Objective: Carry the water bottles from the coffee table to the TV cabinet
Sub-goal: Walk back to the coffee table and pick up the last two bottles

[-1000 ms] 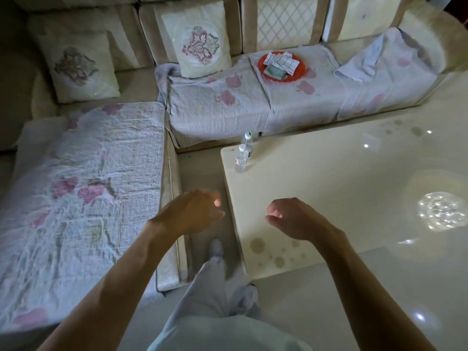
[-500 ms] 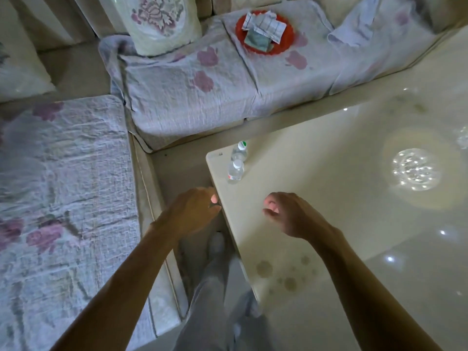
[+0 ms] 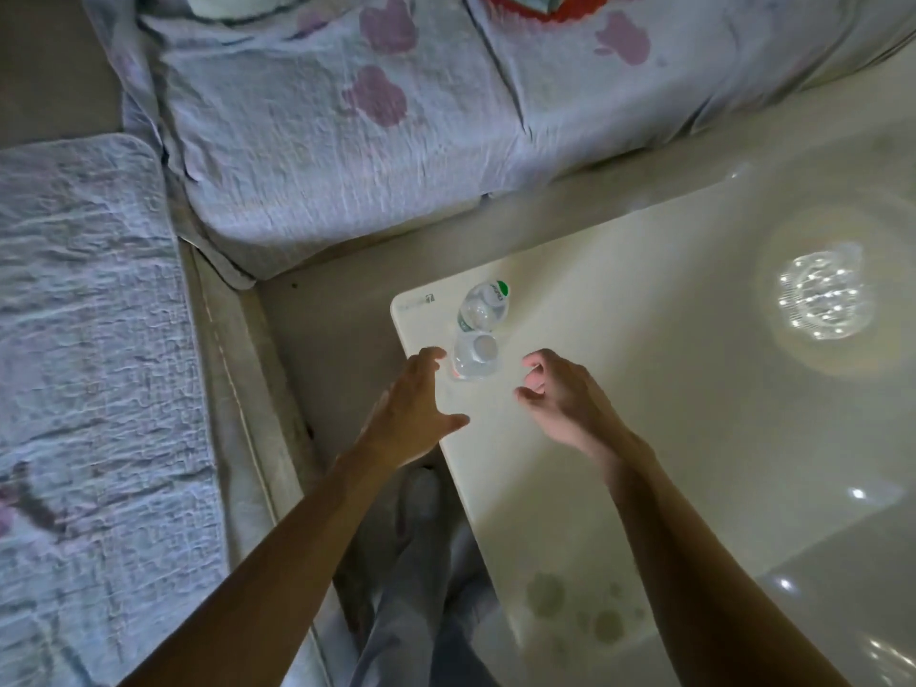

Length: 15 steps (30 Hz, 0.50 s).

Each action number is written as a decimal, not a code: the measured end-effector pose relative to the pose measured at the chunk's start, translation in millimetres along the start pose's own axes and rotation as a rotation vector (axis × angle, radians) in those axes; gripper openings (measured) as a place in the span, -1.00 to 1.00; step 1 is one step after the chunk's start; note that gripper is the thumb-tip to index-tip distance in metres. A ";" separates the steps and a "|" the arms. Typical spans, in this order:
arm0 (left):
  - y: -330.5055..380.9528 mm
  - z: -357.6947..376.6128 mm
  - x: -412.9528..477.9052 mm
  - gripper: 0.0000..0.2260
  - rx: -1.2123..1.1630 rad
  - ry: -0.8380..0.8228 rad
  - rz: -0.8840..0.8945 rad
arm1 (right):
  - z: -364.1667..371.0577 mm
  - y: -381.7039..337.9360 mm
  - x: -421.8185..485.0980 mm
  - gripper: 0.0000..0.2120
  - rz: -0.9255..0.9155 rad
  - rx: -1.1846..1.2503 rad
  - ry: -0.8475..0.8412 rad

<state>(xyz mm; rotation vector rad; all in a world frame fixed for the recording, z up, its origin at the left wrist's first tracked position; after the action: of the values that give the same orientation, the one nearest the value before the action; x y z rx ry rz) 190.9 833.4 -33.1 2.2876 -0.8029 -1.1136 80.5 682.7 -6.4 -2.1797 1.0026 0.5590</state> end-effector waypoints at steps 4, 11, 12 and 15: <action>-23.2 37.4 42.4 -0.07 -0.096 0.073 0.048 | 29.0 30.0 52.1 -0.47 0.022 0.116 0.067; -34.2 58.6 82.2 -0.26 -0.180 0.306 0.205 | 59.3 45.8 123.5 -0.17 -0.085 0.324 0.229; -34.9 57.5 83.9 -0.30 -0.188 0.328 0.209 | 64.4 45.9 129.7 -0.13 -0.105 0.339 0.221; -40.3 48.6 82.1 -0.34 -0.165 0.384 0.226 | 75.4 44.6 145.3 -0.09 -0.155 0.361 0.241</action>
<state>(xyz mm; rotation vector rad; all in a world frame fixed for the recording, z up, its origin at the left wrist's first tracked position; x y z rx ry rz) 204.3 799.3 -129.9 2.1159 -0.7593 -0.5912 127.0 642.9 -164.7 -2.0034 0.9609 0.0358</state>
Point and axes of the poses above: each hand's wrist, its own x-axis towards the middle knuckle, its own z-axis out of the palm, y = z × x, the point moved 4 cm from there along x, towards the middle knuckle, and after that the axes turned 2 degrees about -x, right-handed, at the moved point
